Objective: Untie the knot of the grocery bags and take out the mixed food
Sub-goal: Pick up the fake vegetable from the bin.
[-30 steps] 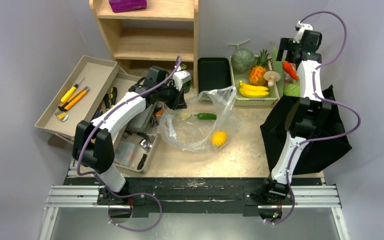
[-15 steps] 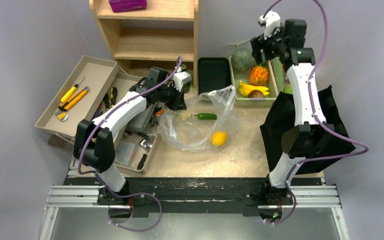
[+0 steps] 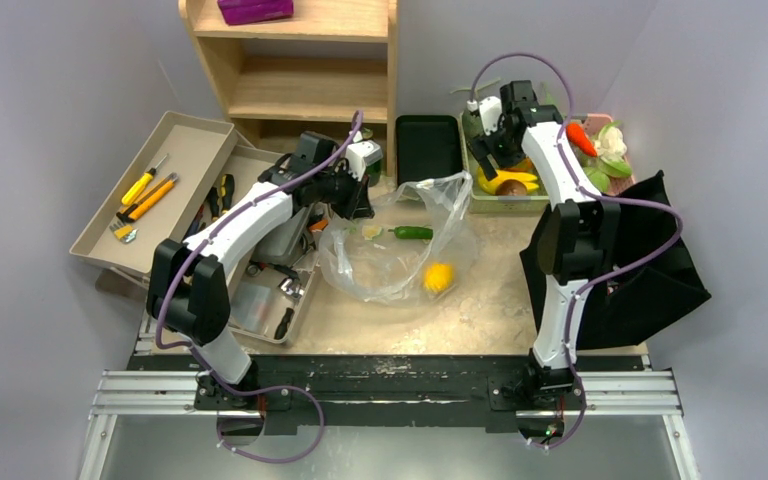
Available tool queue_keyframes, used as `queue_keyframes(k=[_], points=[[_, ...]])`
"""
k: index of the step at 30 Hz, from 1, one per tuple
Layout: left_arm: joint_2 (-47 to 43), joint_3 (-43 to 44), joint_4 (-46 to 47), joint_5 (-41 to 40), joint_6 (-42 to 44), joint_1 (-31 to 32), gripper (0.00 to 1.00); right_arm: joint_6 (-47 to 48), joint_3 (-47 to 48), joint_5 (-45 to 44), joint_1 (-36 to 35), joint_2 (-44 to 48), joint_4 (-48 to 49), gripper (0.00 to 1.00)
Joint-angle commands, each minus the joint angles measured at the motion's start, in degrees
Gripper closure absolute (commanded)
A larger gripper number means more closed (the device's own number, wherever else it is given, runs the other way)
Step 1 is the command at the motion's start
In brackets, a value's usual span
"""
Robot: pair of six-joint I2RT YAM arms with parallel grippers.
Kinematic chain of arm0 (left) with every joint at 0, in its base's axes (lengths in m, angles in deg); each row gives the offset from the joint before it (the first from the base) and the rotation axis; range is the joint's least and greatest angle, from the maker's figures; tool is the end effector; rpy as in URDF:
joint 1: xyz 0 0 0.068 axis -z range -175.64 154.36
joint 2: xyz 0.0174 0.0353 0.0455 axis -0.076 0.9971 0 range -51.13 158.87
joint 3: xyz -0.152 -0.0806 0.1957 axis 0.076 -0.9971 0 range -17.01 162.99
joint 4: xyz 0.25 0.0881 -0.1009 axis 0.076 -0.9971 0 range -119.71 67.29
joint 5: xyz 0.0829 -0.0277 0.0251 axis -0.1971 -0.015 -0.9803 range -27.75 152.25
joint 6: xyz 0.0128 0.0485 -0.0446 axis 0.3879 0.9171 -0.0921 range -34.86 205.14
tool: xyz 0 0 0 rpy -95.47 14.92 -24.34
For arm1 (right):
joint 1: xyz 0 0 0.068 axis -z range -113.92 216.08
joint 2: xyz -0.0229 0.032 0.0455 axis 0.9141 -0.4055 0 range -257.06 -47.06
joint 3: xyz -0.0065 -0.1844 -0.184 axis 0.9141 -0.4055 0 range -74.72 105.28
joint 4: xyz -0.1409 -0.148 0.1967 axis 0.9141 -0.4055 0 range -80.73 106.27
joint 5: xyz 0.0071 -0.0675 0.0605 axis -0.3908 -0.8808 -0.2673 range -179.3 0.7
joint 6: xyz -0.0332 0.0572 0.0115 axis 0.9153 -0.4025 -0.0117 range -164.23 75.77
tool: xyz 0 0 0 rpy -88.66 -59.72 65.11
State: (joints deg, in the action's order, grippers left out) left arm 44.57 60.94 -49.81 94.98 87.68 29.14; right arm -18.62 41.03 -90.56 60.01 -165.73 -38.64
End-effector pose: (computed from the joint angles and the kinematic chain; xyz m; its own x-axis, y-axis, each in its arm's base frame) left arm 0.3542 -0.1954 0.2550 -0.6085 0.3222 -0.7253 0.7285 0.5893 -0.3494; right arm 0.4772 0.0495 0.2723 -0.7185 -0.5109 -0.4721 -0.4486 0.8590 -0.2469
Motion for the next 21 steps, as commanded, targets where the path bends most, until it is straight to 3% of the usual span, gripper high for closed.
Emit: queue_keyframes(k=[1, 14, 21], points=[[0.29, 2.38, 1.23, 0.02, -0.5, 0.1, 1.0, -2.31, 3.28, -6.57, -0.29, -2.38, -1.7, 0.18], [0.19, 2.55, 0.61, 0.05, 1.02, 0.1, 1.0, -0.49, 0.89, -8.45, 1.82, -8.27, -2.06, 0.16], [0.11, 2.47, 0.3, 0.15, 1.67, 0.01, 1.0, -1.18, 3.19, -5.29, 3.38, -11.43, -5.15, 0.21]])
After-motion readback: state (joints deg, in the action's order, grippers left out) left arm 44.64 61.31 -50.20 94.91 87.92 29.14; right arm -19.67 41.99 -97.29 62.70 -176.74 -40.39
